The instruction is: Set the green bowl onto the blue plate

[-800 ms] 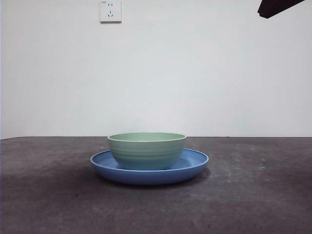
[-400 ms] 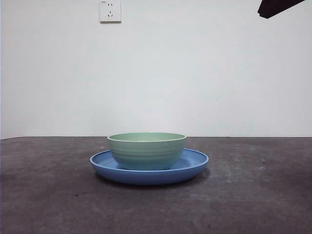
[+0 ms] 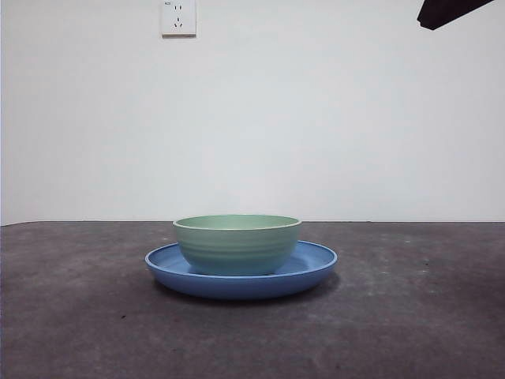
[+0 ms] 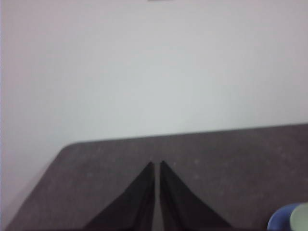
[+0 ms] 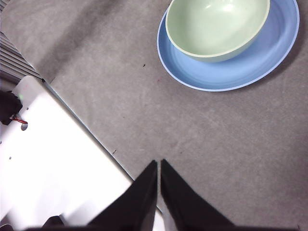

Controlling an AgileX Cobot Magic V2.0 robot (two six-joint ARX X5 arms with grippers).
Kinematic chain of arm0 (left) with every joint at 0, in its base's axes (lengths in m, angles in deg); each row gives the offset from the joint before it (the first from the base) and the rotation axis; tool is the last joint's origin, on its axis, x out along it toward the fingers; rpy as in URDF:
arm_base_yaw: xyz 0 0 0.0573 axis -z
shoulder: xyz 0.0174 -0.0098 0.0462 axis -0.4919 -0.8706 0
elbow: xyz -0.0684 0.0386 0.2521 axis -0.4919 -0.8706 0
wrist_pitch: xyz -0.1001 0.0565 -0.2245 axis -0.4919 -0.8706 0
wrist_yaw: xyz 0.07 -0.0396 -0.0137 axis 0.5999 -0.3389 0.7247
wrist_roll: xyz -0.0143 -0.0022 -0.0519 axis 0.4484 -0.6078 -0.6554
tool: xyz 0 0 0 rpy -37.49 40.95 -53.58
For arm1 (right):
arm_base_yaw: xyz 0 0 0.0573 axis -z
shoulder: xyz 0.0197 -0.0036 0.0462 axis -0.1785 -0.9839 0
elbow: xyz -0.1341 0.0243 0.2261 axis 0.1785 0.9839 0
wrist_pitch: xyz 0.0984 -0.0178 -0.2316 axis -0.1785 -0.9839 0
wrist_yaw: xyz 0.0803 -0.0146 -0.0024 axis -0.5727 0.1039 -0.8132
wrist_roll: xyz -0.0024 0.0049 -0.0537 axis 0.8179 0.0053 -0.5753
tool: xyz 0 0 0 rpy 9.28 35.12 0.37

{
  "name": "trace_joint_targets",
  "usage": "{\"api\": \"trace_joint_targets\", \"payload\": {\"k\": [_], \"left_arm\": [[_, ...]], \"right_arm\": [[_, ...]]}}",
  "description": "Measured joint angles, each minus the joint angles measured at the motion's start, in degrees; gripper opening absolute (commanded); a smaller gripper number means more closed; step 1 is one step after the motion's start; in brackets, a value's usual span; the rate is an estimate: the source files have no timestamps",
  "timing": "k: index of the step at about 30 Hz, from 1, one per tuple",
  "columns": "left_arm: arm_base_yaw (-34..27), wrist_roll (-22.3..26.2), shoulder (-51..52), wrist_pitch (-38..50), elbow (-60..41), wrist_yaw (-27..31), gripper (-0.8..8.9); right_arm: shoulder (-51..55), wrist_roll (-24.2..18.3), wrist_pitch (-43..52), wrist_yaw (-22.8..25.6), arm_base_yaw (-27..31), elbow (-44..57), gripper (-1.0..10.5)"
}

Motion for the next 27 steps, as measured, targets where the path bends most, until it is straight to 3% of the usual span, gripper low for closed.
{"api": "trace_joint_targets", "payload": {"k": [10, 27], "left_arm": [[-0.59, -1.75, 8.28, 0.04, -16.15, 0.09, 0.19], [-0.59, -2.99, 10.36, 0.9, -23.8, 0.24, 0.19]], "right_arm": [[0.0, 0.0, 0.0, 0.0, 0.0, 0.0, 0.1], [0.0, 0.0, 0.0, -0.02, 0.0, 0.0, 0.1]]}}
